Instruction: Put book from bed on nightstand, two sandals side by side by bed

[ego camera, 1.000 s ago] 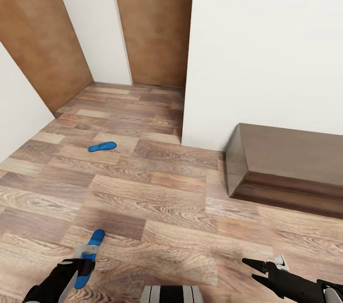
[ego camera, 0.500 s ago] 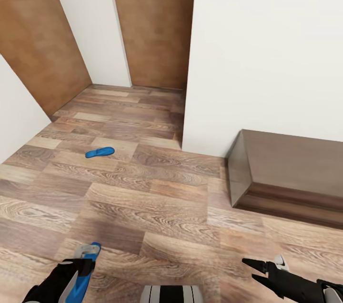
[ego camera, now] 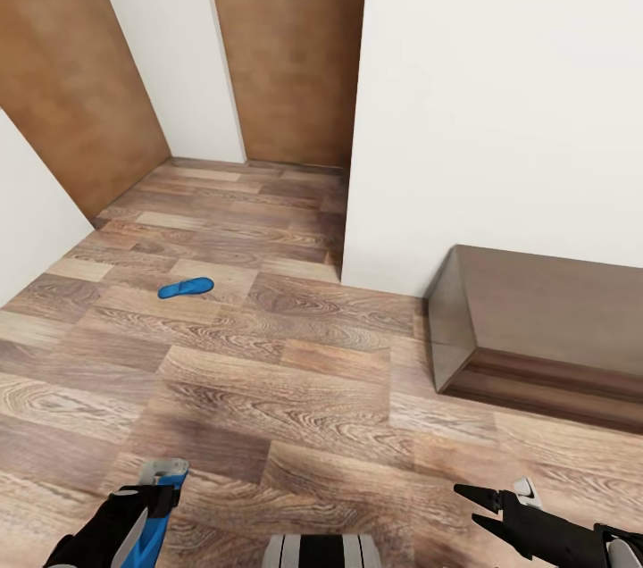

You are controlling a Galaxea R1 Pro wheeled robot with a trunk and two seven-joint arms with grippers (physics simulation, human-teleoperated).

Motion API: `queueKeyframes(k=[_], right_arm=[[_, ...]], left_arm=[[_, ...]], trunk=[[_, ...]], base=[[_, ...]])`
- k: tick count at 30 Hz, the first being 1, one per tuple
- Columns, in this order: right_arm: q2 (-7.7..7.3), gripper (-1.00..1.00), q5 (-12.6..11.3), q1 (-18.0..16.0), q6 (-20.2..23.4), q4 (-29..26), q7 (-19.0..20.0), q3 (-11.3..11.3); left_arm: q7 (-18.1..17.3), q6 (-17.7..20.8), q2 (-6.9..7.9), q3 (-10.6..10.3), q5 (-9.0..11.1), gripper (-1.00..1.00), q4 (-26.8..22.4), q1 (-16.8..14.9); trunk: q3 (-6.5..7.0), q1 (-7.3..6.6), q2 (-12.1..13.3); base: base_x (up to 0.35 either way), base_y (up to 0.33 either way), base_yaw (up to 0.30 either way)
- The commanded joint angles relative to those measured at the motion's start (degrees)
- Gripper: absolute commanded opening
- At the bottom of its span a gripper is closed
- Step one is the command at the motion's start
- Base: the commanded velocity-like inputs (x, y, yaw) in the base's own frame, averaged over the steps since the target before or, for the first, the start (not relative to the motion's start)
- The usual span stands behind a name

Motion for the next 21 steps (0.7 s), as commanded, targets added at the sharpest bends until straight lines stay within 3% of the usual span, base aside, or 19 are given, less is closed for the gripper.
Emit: queueKeyframes(k=[1,21], right_arm=[[0.0,1.0,0.1,0.0,0.2,0.0,0.3,-0.1],[0.0,1.0,0.1,0.0,0.2,0.0,0.3,-0.1]], left_arm=[[-0.1,0.3,-0.05,0.3,-0.6,1.0,-0.1,0.0],[-0.1,0.3,-0.05,0.3,-0.6,1.0,-0.1,0.0]], trunk=[[-0.27,0.01,0.0],[-4.7,0.53,-0.3]], base=[[0.0,0.0,0.0],[0.0,0.0,0.0]])
